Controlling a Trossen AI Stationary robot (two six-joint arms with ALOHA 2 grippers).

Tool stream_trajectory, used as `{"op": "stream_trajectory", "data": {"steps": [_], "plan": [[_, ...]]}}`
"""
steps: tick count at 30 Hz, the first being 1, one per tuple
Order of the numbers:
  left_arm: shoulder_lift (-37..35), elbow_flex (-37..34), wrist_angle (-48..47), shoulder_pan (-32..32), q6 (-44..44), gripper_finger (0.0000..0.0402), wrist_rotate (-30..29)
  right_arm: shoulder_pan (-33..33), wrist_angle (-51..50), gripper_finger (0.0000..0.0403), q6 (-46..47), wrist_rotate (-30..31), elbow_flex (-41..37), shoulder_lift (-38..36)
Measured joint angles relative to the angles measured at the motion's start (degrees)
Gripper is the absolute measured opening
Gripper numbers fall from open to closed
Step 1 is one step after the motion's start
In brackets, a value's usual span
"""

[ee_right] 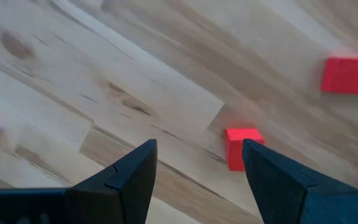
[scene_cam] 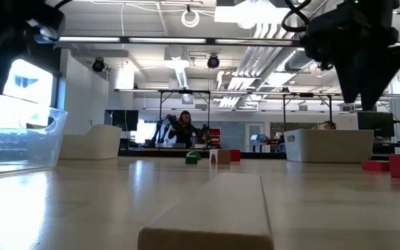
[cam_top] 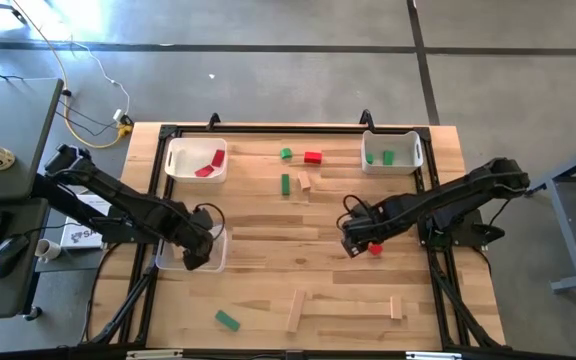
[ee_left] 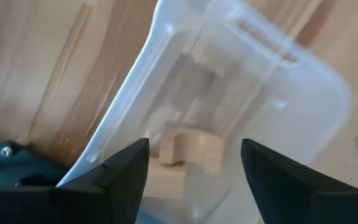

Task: Sort & place blocks by color
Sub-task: Put the red square into the left white bin

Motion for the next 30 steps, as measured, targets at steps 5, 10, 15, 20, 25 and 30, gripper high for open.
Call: {"op": "stream_trajectory", "data": {"steps": [5,10,15,20,25,30], "plan": [[-4.1,3.7,0.1,0.0,-0.2,0.0239,-3.3,1.6,0.6,0.0222,1.9,-0.4,-2.8,0.0],[-7.8,7.3,0.1,0.0,-1.0,0.0239,-9.4,2.0,0.5,0.0222,1.9,-1.7,-4.7,0.0],[-10.8,9.9,0.3,0.2,-1.0,0.0239,-18.6,2.0,1.1,0.0222,1.8,-1.9,-6.4,0.0],[-13.2,11.0,0.2,1.8,-0.7,0.0239,-25.0,2.0,3.2,0.0222,1.8,-3.3,-8.8,0.0],[-14.4,11.1,0.6,4.4,1.4,0.0239,-28.4,2.0,5.0,0.0222,2.3,-3.9,-10.9,0.0],[-14.4,11.1,1.7,7.0,4.9,0.0239,-29.7,2.0,6.1,0.0222,3.6,-4.0,-13.2,0.0]]}}
